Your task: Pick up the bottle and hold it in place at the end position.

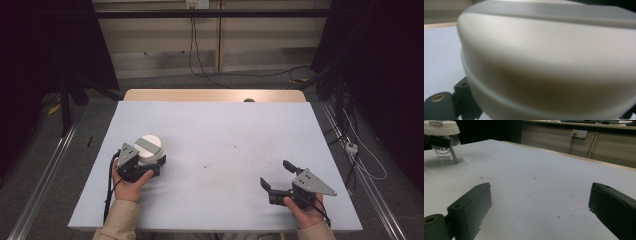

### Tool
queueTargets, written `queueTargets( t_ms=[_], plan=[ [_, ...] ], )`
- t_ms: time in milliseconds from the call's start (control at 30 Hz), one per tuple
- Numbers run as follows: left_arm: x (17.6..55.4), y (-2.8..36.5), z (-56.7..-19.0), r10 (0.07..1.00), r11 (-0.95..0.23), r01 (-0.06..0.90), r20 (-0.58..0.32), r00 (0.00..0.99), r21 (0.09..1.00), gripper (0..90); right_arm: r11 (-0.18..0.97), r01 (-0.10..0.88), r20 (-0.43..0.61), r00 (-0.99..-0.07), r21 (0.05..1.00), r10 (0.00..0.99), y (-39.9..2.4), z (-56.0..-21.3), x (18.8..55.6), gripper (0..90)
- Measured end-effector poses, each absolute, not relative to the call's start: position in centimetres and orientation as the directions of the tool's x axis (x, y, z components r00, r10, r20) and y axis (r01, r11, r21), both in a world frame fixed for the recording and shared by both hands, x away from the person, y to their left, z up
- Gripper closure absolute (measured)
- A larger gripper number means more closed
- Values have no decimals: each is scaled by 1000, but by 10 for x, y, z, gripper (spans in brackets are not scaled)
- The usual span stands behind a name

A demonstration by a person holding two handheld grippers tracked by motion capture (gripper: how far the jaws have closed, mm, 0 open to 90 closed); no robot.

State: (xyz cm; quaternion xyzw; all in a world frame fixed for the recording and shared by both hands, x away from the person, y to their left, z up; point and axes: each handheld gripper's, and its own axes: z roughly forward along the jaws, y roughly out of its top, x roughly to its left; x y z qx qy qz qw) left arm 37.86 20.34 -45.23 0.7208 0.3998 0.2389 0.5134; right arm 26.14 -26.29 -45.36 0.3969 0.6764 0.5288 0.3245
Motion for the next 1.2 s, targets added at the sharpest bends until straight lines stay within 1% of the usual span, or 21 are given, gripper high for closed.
queueTargets(
  t_ms=[233, 400, 800, 1033, 1200],
  plan=[
    [381, 201, -453, 827, -161, 330, -56, 560, 930, 124, 124, 191, -20, -470, 974, 882, -266, -453, 259, 43],
    [382, 201, -453, 829, -191, 320, -22, 558, 928, 173, 129, 193, -22, -475, 973, 880, -266, -453, 259, 43],
    [382, 202, -452, 823, -214, 292, 11, 567, 932, 183, 156, 180, -46, -501, 971, 864, -259, -453, 265, 45],
    [381, 206, -444, 825, -155, 279, -31, 565, 948, 184, 161, 168, -53, -514, 973, 856, -255, -451, 268, 45],
    [383, 203, -438, 809, -145, 275, -46, 586, 950, 184, 163, 165, -54, -522, 973, 851, -253, -450, 270, 45]
  ],
)
